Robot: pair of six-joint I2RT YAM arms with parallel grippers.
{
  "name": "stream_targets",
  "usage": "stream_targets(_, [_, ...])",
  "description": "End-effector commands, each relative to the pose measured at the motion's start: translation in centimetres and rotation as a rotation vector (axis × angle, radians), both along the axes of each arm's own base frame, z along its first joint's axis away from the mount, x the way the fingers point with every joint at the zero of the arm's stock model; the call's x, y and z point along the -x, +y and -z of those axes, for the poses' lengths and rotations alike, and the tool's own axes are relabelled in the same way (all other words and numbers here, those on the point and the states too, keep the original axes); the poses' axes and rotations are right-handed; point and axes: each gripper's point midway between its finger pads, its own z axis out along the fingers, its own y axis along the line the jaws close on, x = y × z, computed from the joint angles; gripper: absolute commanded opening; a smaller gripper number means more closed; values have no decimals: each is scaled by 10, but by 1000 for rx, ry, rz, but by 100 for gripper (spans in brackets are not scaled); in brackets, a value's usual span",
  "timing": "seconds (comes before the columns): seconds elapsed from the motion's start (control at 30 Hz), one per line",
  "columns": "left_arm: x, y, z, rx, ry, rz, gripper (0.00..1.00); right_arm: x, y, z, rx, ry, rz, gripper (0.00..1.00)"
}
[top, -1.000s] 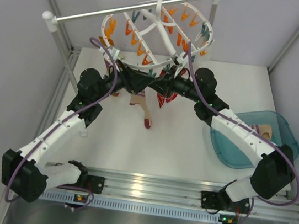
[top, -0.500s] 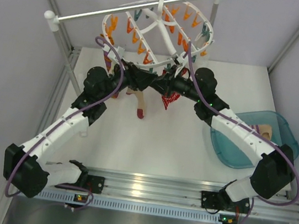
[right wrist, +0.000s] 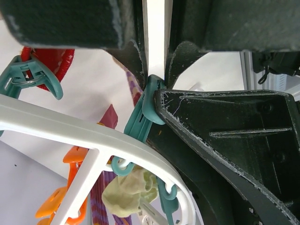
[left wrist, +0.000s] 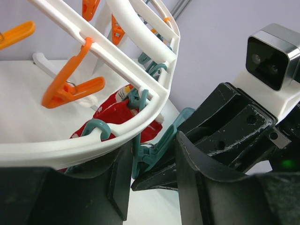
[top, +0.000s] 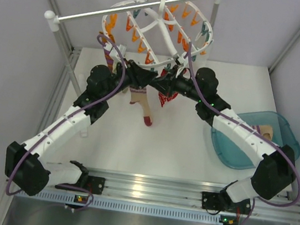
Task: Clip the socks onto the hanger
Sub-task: Open the clamp at the hanger.
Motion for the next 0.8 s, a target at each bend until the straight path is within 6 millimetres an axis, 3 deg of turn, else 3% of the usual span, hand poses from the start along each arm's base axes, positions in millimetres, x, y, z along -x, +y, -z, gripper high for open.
stream_targets(0.0, [-14,12,-30,54,-44,-88,13,13,-3,-29,-17,-88,-47,10])
stream_targets(0.03, [-14,12,-31,54,-41,-90,5,14,-4,-27,-12,-85,-47,17])
stream_targets(0.07, [-14,12,-28,55,-27,-92,2,16,-5,-25,-6,-84,-45,30])
stream_targets(0.1, [-14,12,-27,56,-21,-93,0,14,-7,-25,-4,-88,-35,36])
stream_targets(0.23, [-17,14,-23,58,17,-114,0,15,-14,-22,7,-92,-10,48])
stream_targets(0.47, [-18,16,-16,96,83,-129,0,2,-24,-34,-22,-108,70,45])
stream_targets(0.77, [-24,18,-14,171,184,-170,0,-11,-11,-42,-68,-81,86,40])
